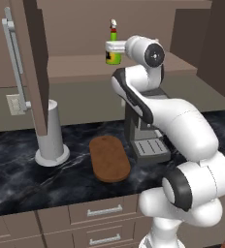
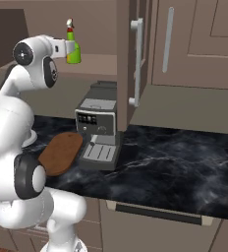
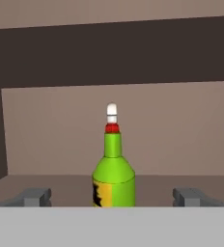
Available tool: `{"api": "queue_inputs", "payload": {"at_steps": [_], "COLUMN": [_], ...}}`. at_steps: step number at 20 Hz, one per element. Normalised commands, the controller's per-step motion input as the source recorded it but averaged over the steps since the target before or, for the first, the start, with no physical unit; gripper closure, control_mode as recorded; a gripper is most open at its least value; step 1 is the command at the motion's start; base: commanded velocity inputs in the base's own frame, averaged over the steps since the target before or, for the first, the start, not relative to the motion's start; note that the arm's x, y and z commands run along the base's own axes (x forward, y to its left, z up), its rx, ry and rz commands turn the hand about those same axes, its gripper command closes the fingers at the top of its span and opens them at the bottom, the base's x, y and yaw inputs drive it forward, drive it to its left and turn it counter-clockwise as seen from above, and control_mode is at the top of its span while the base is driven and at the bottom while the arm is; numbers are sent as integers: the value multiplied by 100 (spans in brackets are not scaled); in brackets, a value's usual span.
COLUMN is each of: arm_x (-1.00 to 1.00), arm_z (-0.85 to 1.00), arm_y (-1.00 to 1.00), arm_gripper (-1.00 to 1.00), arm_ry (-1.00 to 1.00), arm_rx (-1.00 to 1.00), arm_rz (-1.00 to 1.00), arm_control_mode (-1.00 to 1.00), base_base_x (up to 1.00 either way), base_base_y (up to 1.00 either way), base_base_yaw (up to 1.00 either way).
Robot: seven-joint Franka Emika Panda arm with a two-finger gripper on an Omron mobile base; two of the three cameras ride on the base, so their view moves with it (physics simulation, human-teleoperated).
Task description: Grab the spray bottle from the cabinet, then place it next to the cutting board for sanitizing. Then grab the dish brush from the countertop next to the sink and place it next to the cutting board.
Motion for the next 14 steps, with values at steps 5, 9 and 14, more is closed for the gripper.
{"api": "queue_inputs", "payload": {"at_steps": [5,9,14], "arm_x": [55,51,45], "arm_z": [0,0,0], "arm_y": [0,2,1], "arm_gripper": [-100,-100,-100], "arm_ry": [0,0,0], "arm_rx": [0,0,0], "arm_rz": [0,0,0], "arm_control_mode": [-100,-100,-100], "base_base_x": [0,0,0], "base_base_y": [0,0,0], "base_base_yaw": [0,0,0]}}
